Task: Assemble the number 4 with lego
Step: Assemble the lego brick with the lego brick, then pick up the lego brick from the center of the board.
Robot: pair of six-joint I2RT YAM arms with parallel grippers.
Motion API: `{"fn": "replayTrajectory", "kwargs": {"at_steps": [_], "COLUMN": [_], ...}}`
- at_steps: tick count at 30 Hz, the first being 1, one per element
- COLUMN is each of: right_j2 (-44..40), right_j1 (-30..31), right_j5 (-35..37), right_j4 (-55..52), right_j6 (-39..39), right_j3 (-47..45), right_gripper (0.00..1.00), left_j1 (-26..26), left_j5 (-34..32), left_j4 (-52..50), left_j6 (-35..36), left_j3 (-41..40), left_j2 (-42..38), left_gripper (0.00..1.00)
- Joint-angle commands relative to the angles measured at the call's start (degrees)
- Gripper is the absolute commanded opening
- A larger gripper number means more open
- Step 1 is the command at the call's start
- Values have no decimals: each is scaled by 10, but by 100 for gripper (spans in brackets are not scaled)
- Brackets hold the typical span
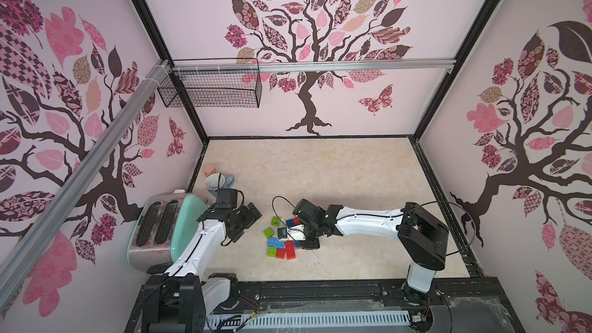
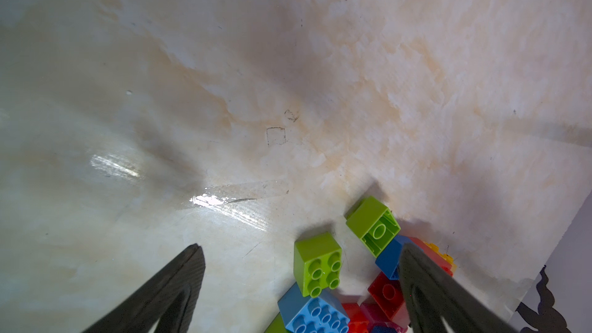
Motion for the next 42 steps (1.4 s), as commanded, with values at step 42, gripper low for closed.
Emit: {"fn": "replayTrajectory", "kwargs": {"at_steps": [42], "right_j2": [-366], "right_j1": [-32], "right_j5": [305], "right_j4": [247], "right_j6": [394], "right_j3": [-290], "right_gripper": [0], "left_j1": [-65], "left_j5": [-81], "left_j4": [-32], "left_j6": [25], "left_j3": [57], "left_j2": [-46], "left_gripper": [98]}}
